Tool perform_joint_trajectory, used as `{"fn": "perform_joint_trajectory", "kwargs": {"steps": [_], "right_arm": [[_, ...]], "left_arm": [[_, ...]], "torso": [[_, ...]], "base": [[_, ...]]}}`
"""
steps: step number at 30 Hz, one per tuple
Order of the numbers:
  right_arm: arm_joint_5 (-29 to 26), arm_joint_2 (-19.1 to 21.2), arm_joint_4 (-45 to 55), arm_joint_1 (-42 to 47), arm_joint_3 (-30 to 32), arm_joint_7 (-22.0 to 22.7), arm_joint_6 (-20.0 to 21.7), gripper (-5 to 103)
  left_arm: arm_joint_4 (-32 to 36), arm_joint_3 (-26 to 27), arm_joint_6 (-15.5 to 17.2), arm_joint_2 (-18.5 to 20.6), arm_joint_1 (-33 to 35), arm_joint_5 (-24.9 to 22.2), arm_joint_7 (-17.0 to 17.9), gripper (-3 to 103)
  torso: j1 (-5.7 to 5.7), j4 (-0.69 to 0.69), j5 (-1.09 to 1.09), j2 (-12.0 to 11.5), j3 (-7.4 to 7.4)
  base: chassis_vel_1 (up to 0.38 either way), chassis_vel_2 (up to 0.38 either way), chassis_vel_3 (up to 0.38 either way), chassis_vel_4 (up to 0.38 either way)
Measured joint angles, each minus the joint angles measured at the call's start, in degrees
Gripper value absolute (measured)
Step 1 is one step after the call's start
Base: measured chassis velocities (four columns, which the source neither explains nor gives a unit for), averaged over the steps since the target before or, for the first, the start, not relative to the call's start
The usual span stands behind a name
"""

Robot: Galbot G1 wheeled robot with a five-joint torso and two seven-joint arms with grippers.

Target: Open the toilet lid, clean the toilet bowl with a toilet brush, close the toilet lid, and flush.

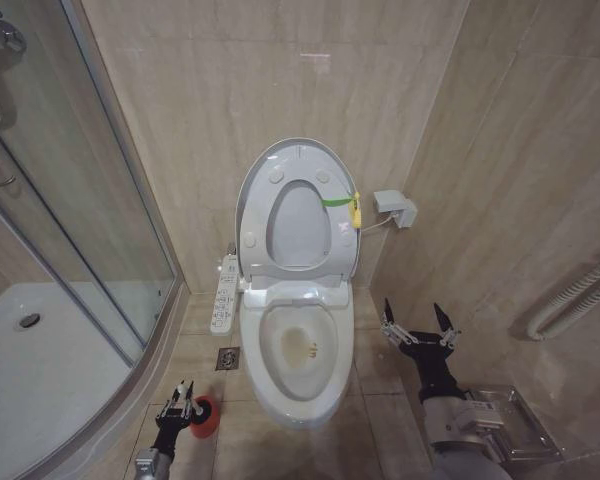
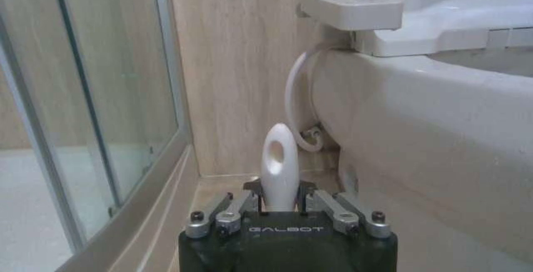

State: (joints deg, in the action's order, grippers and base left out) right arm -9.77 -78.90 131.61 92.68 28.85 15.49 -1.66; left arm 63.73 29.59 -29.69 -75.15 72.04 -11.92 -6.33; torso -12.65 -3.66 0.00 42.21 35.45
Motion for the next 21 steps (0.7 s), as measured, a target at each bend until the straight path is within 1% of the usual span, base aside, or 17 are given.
{"fn": "perform_joint_trajectory", "kwargs": {"steps": [6, 10, 13, 14, 18, 20, 21], "right_arm": [[0.0, 0.0, 0.0, 0.0, 0.0, 0.0, 0.0, 100], [0.0, 0.0, 0.0, 0.0, 0.0, 0.0, 0.0, 100], [0.0, 0.0, 0.0, 0.0, 0.0, 0.0, 0.0, 100], [0.0, 0.0, 0.0, 0.0, 0.0, 0.0, 0.0, 100], [0.0, 0.0, 0.0, 0.0, 0.0, 0.0, 0.0, 100], [0.0, 0.0, 0.0, 0.0, 0.0, 0.0, 0.0, 100], [0.0, 0.0, 0.0, 0.0, 0.0, 0.0, 0.0, 100]], "left_arm": [[-0.1, 0.3, -0.9, 0.2, -0.3, 0.0, -0.1, 25], [2.2, 0.3, -1.1, 0.3, 0.1, -0.1, -0.1, 25], [5.5, 0.0, -1.1, 0.2, 1.1, -0.9, 0.1, 25], [5.5, 0.0, -1.1, 0.2, 1.1, -0.9, 0.1, 25], [11.4, -0.1, -0.9, 0.0, 3.6, -1.4, 0.2, 25], [12.3, -0.1, -0.9, 0.0, 4.0, -1.4, 0.2, 25], [16.8, 0.0, -1.0, 0.0, 6.4, -1.5, 0.0, 25]], "torso": [[0.00, 0.00, 0.00, 0.0, 0.00], [0.00, 0.00, 0.00, 0.0, 0.00], [0.00, 0.00, 0.00, 0.0, 0.00], [0.00, 0.00, 0.00, 0.0, 0.00], [0.00, -0.01, 0.00, 0.0, 0.00], [0.00, -0.01, 0.00, 0.0, 0.00], [0.00, 0.00, 0.00, 0.0, 0.00]], "base": [[0.000, 0.000, 0.000, 0.000], [0.000, 0.000, 0.000, 0.000], [0.000, 0.000, 0.000, 0.000], [0.000, 0.000, 0.000, 0.000], [0.000, 0.000, 0.000, 0.000], [0.000, 0.000, 0.000, 0.000], [0.000, 0.000, 0.000, 0.000]]}}
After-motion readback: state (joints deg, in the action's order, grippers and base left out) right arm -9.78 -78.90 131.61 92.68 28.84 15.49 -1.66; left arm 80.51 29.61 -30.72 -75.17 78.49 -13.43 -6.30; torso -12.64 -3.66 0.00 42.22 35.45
